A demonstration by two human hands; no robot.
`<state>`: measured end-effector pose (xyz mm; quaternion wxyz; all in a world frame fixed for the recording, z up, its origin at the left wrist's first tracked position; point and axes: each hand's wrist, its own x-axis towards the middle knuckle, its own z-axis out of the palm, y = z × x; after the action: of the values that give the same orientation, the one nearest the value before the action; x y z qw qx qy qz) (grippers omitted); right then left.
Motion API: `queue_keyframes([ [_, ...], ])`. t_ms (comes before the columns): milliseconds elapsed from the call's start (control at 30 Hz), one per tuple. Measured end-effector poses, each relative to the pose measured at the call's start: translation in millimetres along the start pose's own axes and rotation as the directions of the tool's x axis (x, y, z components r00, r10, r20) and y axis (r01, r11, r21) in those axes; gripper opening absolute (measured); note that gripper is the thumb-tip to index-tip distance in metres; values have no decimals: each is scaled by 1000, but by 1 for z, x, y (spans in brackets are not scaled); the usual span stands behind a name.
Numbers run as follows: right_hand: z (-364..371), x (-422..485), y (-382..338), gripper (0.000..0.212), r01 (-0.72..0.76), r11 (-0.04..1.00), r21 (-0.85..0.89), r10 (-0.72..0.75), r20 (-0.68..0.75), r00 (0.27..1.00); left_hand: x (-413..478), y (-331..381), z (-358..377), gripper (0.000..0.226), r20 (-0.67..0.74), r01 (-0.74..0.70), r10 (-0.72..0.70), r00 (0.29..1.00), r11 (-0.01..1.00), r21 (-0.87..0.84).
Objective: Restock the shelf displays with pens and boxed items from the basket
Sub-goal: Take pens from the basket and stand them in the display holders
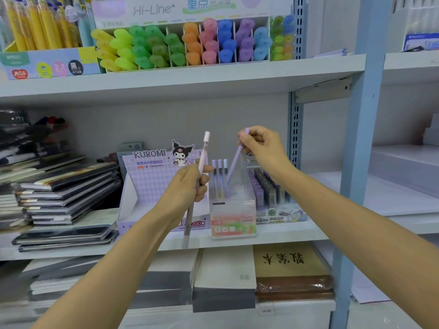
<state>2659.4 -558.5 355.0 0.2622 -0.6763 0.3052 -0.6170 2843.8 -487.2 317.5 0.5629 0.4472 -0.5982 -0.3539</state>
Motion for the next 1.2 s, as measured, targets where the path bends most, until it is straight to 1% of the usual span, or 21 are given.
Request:
queue_keyframes([
  [100, -1, 0, 16, 20, -9, 988, -154, 11, 8, 1000, 0, -6, -1, 27, 47, -22, 22, 999, 1000, 2],
  [267, 5, -5, 32, 19, 71, 941, -331, -49, 74, 996, -1, -14, -4, 28, 44, -78, 77, 996, 996, 35],
  [400, 7, -4, 36, 16, 120, 900, -419, -66, 139, 988, -2, -17, -5, 30, 53, -73, 72, 996, 997, 19],
  [467, 7, -2, 35, 14, 126, 881, -456, -65, 146, 987, -3, -17, -6, 30, 47, -67, 66, 997, 998, 16],
  [533, 7, -1, 35, 11, 124, 881, -457, -66, 140, 988, -3, -17, -7, 30, 45, -66, 65, 997, 998, 21],
  [667, 10, 2, 36, 13, 116, 888, -445, -73, 111, 991, -4, -16, -7, 29, 38, -78, 76, 996, 996, 51],
  [767, 13, 3, 43, 11, 132, 827, -547, -106, 78, 991, -5, -17, -7, 29, 45, -81, 78, 996, 995, 63],
  [833, 12, 4, 47, 9, 113, 770, -628, -85, 75, 994, -6, -17, -8, 29, 49, -86, 83, 995, 994, 69],
  [900, 11, 3, 46, 13, 89, 746, -660, -44, 85, 995, -6, -16, -9, 29, 52, -92, 89, 995, 993, 75],
  [933, 10, 3, 43, 16, 85, 753, -653, -38, 86, 996, -6, -15, -9, 29, 52, -95, 91, 995, 992, 79],
  [967, 9, 2, 38, 19, 84, 783, -617, -46, 78, 996, -7, -15, -9, 29, 52, -97, 93, 994, 992, 83],
  [1000, 9, 0, 30, 21, 84, 845, -528, -55, 70, 996, -7, -14, -9, 28, 54, -100, 95, 994, 991, 87],
  [1033, 9, -4, 20, 24, 68, 920, -386, -42, 74, 996, -7, -13, -9, 28, 58, -104, 99, 993, 990, 92],
  [1067, 8, -7, 11, 27, 28, 978, -206, -7, 106, 994, -8, -12, -8, 28, 65, -111, 105, 992, 989, 97],
  [1100, 8, -10, 3, 29, -25, 999, -45, 32, 161, 986, -9, -11, -8, 28, 78, -119, 111, 991, 988, 102],
  [1133, 7, -12, -4, 30, -65, 997, 50, 53, 223, 973, -9, -10, -7, 27, 95, -125, 115, 989, 986, 109],
  [1200, 8, -16, -12, 25, -64, 996, 68, 41, 298, 954, -11, -8, -5, 27, 131, -121, 105, 986, 985, 120],
])
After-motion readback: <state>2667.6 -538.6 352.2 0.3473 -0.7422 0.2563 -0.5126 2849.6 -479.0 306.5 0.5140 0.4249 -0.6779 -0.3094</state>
